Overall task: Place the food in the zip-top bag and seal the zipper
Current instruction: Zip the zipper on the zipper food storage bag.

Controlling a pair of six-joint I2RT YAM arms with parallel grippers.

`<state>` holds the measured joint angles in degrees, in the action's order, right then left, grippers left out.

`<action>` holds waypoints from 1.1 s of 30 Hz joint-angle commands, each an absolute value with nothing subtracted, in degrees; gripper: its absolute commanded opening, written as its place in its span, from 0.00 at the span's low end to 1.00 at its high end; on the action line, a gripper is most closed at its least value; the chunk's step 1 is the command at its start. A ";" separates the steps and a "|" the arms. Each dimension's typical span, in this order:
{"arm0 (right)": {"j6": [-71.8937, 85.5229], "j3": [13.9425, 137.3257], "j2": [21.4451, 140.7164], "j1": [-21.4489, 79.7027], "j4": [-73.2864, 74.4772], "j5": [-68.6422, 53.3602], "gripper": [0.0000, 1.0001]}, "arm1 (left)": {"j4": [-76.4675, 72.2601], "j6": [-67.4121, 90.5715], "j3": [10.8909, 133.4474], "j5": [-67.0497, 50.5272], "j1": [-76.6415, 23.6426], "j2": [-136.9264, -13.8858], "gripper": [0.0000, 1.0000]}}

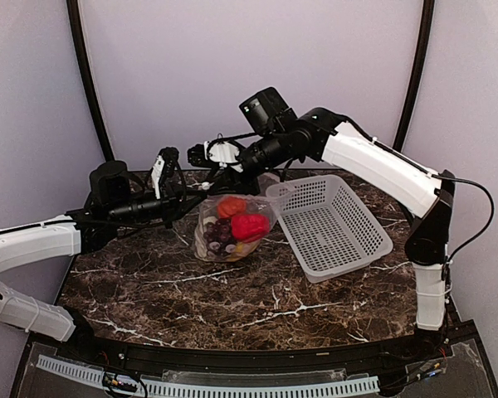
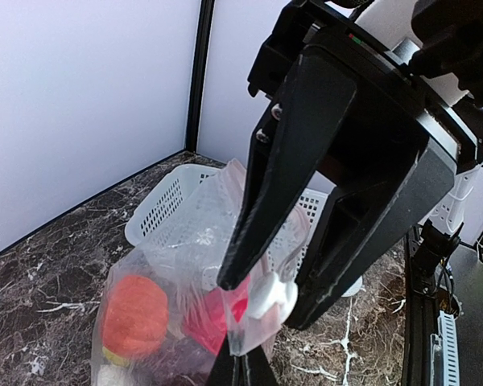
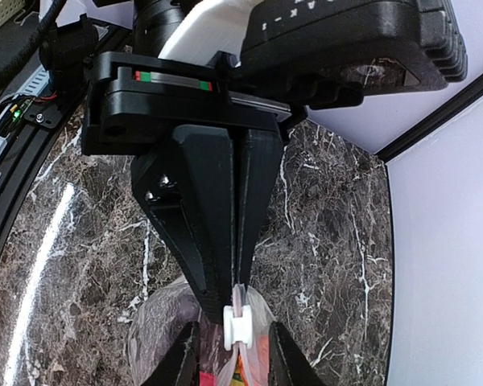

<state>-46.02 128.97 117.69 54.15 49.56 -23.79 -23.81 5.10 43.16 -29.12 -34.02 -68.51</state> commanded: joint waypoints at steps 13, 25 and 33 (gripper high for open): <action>-45.99 128.88 118.75 54.88 47.90 -22.75 0.03 | -22.76 4.93 45.42 -29.49 -34.63 -68.53 0.04; -45.10 129.13 118.64 55.01 48.67 -24.23 0.03 | -22.90 4.67 46.67 -30.88 -34.98 -71.05 0.14; -44.27 128.69 118.84 54.93 49.37 -24.11 0.03 | -23.76 4.86 45.50 -29.74 -35.07 -68.89 0.04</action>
<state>-45.69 128.97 118.08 54.39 49.34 -23.42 -23.03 5.10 45.04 -30.00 -34.79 -71.22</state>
